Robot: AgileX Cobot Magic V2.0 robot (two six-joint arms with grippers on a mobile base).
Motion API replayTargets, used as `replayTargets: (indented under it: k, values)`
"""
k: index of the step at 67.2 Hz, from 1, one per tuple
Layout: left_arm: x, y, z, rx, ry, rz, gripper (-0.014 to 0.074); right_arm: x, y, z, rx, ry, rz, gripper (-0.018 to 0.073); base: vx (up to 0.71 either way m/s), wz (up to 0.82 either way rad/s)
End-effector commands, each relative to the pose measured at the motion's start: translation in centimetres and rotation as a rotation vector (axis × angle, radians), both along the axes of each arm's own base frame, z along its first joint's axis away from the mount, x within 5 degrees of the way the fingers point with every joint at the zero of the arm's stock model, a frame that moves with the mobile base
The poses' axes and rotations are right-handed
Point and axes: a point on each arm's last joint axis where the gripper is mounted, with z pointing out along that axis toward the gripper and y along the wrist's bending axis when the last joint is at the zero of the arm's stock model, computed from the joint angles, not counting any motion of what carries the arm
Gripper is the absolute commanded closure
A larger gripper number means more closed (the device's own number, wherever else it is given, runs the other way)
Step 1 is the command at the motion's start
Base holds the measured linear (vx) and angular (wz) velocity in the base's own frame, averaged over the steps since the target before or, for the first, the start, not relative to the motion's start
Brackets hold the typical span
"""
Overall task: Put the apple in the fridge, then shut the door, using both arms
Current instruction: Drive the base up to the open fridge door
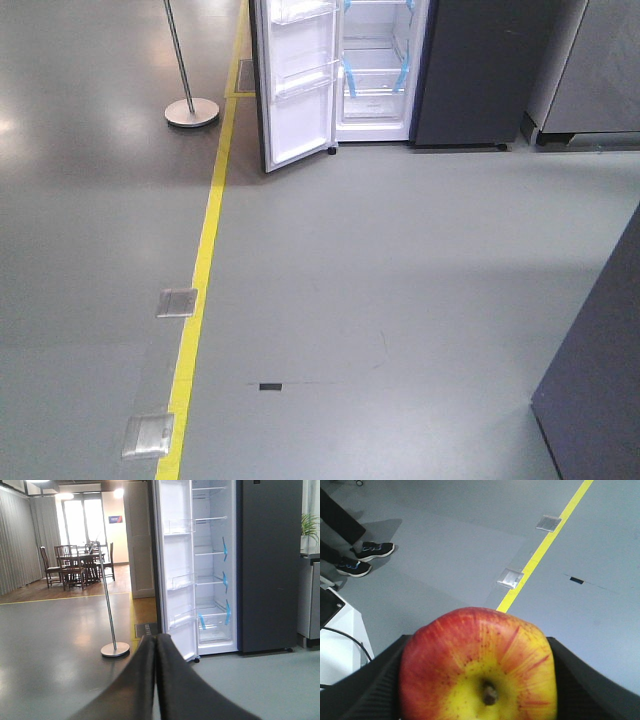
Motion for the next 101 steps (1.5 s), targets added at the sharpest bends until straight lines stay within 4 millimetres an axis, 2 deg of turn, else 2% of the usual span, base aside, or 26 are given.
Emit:
replayTargets:
  k: [1,101]
  values:
    - [-0.17,0.00,0.25,-0.014,-0.068,-0.004,0.0603,-0.12,0.35,0.86,0.042,-0.007,0.031,0.0172,0.31,-0.03]
    - [-0.17,0.00,0.25,-0.014,-0.068,-0.004,0.0603,-0.12,0.35,0.86,0.042,-0.007,0.031,0.0172,0.33,0.02]
